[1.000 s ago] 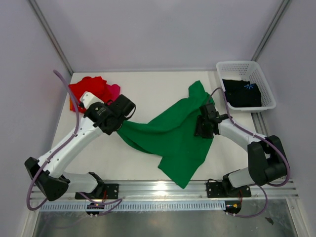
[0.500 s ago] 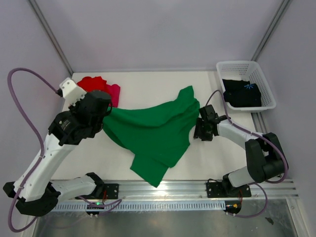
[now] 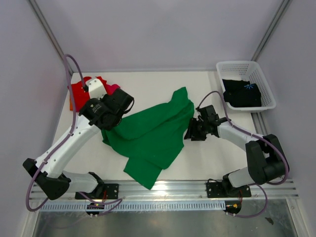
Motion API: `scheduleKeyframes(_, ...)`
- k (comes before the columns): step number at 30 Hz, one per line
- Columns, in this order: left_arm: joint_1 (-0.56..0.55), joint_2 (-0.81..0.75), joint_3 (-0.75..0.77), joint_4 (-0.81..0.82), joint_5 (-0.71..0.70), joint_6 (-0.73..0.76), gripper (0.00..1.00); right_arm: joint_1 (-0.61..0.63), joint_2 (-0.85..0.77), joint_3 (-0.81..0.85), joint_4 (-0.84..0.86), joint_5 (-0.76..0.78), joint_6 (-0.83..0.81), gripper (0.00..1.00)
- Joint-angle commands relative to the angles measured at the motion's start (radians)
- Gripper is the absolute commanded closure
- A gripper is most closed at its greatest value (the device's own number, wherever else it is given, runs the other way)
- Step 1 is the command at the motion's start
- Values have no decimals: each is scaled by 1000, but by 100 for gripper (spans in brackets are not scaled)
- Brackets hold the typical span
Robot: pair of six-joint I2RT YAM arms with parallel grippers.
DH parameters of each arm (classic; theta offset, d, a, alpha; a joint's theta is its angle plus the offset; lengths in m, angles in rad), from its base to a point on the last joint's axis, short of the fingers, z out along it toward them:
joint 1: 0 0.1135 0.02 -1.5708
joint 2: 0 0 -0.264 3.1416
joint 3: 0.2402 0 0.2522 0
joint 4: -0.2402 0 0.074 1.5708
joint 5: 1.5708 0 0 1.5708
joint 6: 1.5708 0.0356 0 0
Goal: Fold and stack the t-shirts
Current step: Flatten out the tshirt
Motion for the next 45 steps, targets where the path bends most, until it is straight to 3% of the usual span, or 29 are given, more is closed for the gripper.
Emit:
scheduleKeyframes(1,6,0,6,-99,-38,-48,92,61,-63,-34,200,-436,-36,49)
scheduleKeyframes(3,4,12,4,-85,-33,-45,92,160,-91,-5,169,-407,-110,49)
scheduleKeyframes(4,4,15,4,-79,-29,-37,92,291,-98,41,97,-367,-147,49)
scheduleKeyframes(7,4,37,2,-61,-18,-22,92,525,-126,115,-6,-177,-233,49)
scheduleKeyframes(14,4,78,-2,-67,13,-12,92,830,-216,164,-68,146,-258,49)
scheduleKeyframes(18,4,72,-8,-87,13,-14,92,983,-161,195,-149,349,-244,49)
scheduleKeyframes(24,4,25,-30,-88,7,-15,91,1170,10,271,-210,515,-224,48)
scheduleKeyframes(29,6,8,-28,-91,8,-5,91,1239,182,345,-236,679,-211,47)
scheduleKeyframes(34,6,-7,-25,-101,5,9,91,1280,291,434,-264,746,-200,45)
scheduleKeyframes(37,6,-24,-22,-101,4,15,91,1294,351,475,-278,781,-195,41)
scheduleKeyframes(40,4,-35,-22,-89,4,26,90,1314,385,505,-299,822,-197,29)
scheduleKeyframes(45,4,-35,-25,-85,5,34,90,1333,377,540,-333,796,-184,24)
